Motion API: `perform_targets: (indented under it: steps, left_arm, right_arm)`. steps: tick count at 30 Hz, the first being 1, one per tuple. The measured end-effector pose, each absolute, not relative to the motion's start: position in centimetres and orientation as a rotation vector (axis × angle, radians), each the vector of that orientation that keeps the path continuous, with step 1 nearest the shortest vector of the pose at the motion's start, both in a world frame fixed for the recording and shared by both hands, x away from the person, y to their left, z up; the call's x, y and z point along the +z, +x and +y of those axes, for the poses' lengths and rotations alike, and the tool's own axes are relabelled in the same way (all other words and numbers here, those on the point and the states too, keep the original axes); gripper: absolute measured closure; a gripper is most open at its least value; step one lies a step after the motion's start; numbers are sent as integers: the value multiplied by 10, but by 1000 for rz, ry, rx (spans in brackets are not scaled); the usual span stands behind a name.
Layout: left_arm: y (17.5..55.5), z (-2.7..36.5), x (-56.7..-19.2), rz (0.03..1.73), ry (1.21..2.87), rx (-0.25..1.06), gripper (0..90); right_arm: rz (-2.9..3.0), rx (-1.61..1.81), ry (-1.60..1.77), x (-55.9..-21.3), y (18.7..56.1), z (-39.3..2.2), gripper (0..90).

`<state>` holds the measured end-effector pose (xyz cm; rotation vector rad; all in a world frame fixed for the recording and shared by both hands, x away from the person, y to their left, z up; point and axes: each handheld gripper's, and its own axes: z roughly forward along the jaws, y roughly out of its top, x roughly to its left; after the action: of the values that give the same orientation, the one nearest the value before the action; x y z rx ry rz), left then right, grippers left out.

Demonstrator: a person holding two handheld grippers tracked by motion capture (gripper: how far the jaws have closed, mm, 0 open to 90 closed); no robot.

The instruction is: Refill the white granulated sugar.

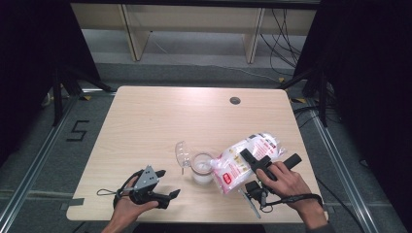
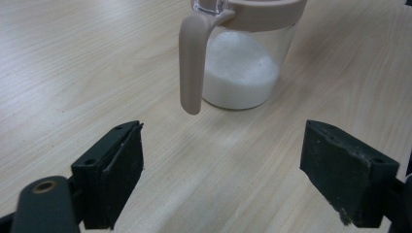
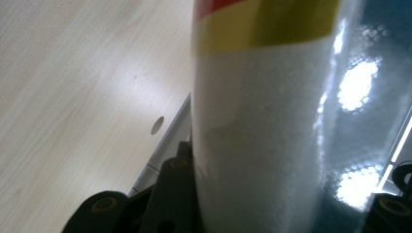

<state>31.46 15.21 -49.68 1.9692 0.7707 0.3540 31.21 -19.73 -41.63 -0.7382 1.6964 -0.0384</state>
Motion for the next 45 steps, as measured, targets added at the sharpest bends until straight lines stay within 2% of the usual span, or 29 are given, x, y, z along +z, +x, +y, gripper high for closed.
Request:
perform_targets:
  steps: [25, 45]
  left_arm:
    - [315, 152, -497, 766, 1972, 350, 154]
    - [315, 153, -496, 769, 1965, 349, 154]
  right_arm:
    - [1702, -43, -738, -417, 311, -195, 771]
    - [1870, 337, -512, -417, 315, -202, 779]
